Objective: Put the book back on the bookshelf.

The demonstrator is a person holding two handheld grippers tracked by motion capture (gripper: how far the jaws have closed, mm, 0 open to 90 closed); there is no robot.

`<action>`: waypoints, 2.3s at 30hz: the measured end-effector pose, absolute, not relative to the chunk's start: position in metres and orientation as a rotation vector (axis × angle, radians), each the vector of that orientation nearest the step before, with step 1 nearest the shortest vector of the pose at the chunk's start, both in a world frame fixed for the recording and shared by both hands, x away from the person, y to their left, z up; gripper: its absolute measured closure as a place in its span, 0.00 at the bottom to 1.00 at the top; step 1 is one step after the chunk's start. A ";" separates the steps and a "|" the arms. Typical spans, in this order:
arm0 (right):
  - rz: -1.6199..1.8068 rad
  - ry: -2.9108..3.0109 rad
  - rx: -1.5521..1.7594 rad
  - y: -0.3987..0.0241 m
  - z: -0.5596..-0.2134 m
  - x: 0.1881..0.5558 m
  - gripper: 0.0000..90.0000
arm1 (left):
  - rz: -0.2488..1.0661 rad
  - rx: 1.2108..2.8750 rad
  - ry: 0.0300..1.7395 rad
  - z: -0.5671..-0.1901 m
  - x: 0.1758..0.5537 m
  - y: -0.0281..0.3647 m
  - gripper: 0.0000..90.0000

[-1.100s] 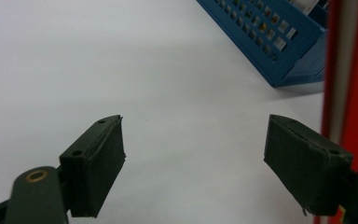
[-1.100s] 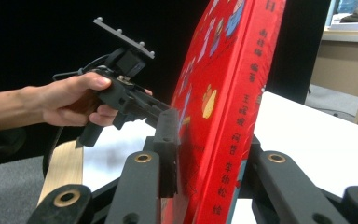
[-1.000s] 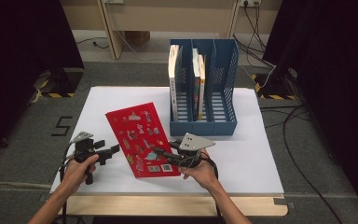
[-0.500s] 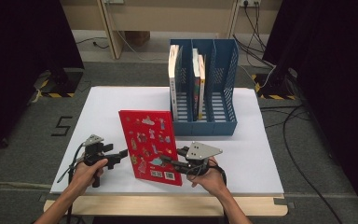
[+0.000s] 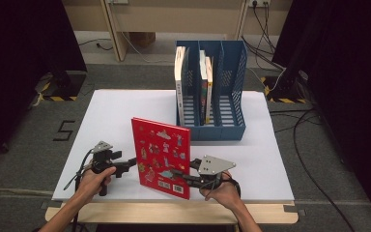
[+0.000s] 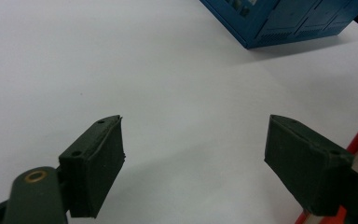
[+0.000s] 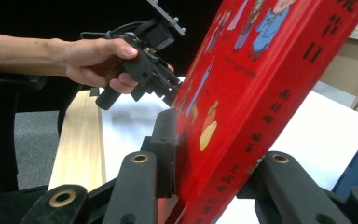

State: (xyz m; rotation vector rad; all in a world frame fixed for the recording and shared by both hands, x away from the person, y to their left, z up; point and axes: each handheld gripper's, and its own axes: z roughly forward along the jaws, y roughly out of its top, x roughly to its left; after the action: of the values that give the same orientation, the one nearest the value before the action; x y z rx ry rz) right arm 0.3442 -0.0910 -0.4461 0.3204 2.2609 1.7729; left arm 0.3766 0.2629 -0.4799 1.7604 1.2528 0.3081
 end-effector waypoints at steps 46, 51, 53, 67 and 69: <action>1.804 2.260 0.288 -0.076 -0.438 0.364 0.79 | 0.289 1.721 1.266 -0.478 0.370 0.265 0.21; 1.736 2.232 0.198 -0.067 -0.433 0.357 0.79 | 0.272 1.723 1.269 -0.479 0.369 0.265 0.21; 1.692 2.213 0.156 -0.062 -0.430 0.356 0.80 | 0.280 1.722 1.269 -0.479 0.369 0.264 0.21; 1.842 2.179 0.314 -0.070 -0.423 0.352 0.80 | 0.280 1.706 1.280 -0.479 0.369 0.269 0.21; 1.878 2.205 0.374 -0.070 -0.430 0.348 0.77 | 0.277 1.707 1.279 -0.479 0.369 0.268 0.21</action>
State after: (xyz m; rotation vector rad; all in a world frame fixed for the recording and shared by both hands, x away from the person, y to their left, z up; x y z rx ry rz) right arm 0.3484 -0.0695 -0.4302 0.3735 2.2053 1.8778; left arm 0.3687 0.2684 -0.4786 1.7068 1.2792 0.2766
